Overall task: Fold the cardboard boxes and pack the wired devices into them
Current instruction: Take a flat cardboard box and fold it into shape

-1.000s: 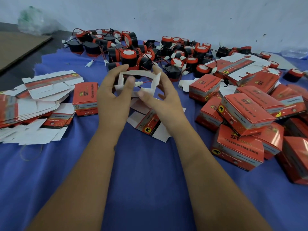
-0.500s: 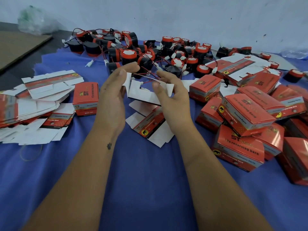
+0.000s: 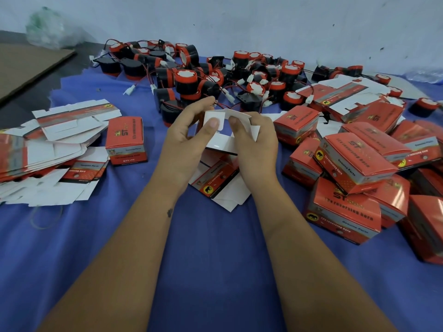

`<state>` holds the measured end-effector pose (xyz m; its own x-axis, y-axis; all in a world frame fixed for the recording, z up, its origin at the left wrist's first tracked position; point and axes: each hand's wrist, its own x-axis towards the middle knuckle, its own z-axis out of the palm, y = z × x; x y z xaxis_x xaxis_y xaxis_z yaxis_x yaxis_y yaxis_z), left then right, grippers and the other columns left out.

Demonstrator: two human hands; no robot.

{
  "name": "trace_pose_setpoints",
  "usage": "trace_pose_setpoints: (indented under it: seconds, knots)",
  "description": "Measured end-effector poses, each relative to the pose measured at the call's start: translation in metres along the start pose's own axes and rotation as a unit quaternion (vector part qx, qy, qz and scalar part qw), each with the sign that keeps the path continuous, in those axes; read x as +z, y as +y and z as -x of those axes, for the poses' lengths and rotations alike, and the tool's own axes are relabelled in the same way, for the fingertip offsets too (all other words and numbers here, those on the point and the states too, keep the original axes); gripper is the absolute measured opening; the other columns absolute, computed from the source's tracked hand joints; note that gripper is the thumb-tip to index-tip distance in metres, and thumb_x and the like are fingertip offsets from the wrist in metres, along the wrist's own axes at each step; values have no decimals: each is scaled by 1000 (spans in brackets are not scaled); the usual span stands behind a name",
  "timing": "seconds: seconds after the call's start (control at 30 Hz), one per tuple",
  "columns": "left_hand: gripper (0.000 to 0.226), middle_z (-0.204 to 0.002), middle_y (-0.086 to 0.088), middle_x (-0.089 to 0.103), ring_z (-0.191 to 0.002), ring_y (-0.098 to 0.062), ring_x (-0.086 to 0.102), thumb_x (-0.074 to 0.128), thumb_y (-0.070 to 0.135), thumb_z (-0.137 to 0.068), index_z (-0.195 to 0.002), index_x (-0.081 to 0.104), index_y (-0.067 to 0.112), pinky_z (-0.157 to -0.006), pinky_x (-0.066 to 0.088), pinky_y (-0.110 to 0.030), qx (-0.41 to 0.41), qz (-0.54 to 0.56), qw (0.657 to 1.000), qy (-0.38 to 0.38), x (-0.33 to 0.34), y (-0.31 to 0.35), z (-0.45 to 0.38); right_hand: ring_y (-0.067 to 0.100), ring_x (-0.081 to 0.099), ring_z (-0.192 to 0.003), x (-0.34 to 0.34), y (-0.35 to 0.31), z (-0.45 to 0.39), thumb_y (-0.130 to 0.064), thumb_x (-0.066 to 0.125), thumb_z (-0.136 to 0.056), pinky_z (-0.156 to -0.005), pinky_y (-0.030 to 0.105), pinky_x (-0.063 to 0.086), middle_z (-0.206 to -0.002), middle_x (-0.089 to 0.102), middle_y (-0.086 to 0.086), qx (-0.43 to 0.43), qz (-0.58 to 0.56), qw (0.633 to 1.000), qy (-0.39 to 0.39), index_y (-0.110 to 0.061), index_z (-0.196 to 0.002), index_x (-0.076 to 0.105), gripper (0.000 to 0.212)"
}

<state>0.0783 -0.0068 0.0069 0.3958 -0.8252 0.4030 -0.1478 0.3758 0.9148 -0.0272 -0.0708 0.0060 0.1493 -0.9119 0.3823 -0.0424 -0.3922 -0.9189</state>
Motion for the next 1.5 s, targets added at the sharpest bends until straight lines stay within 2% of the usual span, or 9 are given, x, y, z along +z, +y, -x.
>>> trace_pose_setpoints:
  seconds: [0.33,0.43,0.57,0.73,0.9,1.03,1.17,1.3,1.5]
  knots:
    - [31,-135,8,56,-113,-5,60,42,23,-107,-134,47,36,-90,53,-25,-37,24,998,45,-1,-6,-2,20,63,-97,1,-5,2,-36,66,-87,-87,38,53,-116,60,8,21,-79,994,-71,-29,-104,67,19]
    - [27,-137,0,57,-119,-21,60,42,23,-107,-126,49,41,-99,53,-44,-75,63,989,111,-3,-7,-5,5,62,-65,2,-15,-9,-32,47,-97,-64,24,51,-94,63,9,120,-180,966,-140,-17,-127,60,36]
    - [28,-133,0,60,-116,-22,62,42,20,-107,-123,50,40,-97,54,-43,-80,82,986,117,-3,-5,-5,9,65,-82,2,-9,-3,-15,56,-95,-66,21,51,-114,66,10,105,-198,964,-142,-22,-111,68,21]
    - [27,-99,15,68,-85,-3,67,43,5,-104,-104,58,27,-70,57,-29,-51,98,990,89,-6,-3,-4,40,63,-95,4,-2,0,1,58,-91,-81,47,57,-120,65,7,26,-124,983,-134,-29,-99,66,31]
    - [48,-110,13,62,-98,-13,62,37,5,-98,-66,65,27,-75,48,-32,-92,195,973,78,-9,0,-6,8,65,-87,3,-4,2,4,58,-89,-71,26,56,-117,65,13,23,-111,989,-97,-21,-91,71,28]
    - [41,-94,22,67,-81,0,64,44,11,-97,-66,60,31,-71,48,-29,-91,161,981,54,-7,-2,-6,22,65,-94,-1,-2,-2,-1,57,-89,-78,39,56,-115,66,15,59,-112,988,-86,-19,-88,74,25]
    - [34,-91,23,66,-84,-1,63,43,4,-98,-95,61,33,-73,52,-31,-64,68,995,45,-7,-9,-7,15,55,-60,-6,-5,-4,-21,51,-79,-59,28,48,-81,64,8,98,-170,974,-116,-13,-92,74,28]
    - [46,-133,6,55,-109,-9,60,48,10,-102,-129,45,47,-86,53,-26,-53,40,997,37,-6,-14,-6,36,64,-93,-4,-1,-2,-21,67,-79,-81,51,57,-122,59,11,61,-64,989,-119,-24,-106,69,27]
    - [53,-128,12,54,-93,10,61,50,2,-97,-132,45,41,-76,50,-13,-72,8,997,12,-5,-16,-5,19,59,-74,-5,2,-2,-12,70,-85,-72,37,58,-121,57,1,8,7,996,-90,-27,-106,65,27]
